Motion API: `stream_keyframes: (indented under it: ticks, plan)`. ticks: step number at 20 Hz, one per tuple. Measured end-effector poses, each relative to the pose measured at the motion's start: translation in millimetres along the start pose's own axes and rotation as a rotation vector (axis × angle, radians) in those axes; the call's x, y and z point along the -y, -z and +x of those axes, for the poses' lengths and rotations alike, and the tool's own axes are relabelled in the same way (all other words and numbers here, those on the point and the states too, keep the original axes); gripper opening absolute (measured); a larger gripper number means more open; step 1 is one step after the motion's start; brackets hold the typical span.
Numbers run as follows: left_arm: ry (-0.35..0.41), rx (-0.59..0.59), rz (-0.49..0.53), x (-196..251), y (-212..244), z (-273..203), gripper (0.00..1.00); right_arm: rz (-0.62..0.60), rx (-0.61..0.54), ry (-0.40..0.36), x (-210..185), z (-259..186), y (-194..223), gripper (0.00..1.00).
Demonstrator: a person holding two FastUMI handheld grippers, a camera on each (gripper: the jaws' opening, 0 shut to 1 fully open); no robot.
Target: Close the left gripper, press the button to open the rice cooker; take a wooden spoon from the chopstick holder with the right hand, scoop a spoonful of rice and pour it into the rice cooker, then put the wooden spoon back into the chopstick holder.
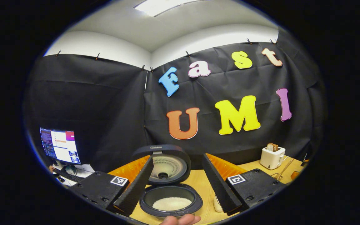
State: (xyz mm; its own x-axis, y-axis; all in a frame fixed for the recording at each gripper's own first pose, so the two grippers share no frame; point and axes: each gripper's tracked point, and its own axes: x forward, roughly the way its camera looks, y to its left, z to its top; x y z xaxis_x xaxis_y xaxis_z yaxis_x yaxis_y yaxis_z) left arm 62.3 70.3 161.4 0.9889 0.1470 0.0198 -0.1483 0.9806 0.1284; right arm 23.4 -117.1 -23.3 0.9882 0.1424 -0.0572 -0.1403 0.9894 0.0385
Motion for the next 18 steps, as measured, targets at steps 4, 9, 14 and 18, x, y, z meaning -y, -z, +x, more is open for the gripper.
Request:
stream_keyframes:
  ticks: [4,9,14,18]
  plan:
    - [0.037,-0.007,-0.001,-10.1,-41.0,38.8,0.99,-0.002,-0.03,0.01,14.4,-1.1,9.0,0.95]
    - [-0.014,-0.072,0.029,-39.0,-43.3,103.8,0.97,-0.002,-0.07,0.028,20.8,-8.5,25.8,0.96]
    - [-0.105,-0.264,-0.069,-87.9,5.1,161.8,0.97,-0.103,-0.083,0.059,19.5,-16.3,31.3,0.96]
    - [-0.083,-0.445,-0.194,-86.0,44.8,177.9,0.97,-0.175,-0.052,0.066,12.1,-23.9,25.9,0.95]
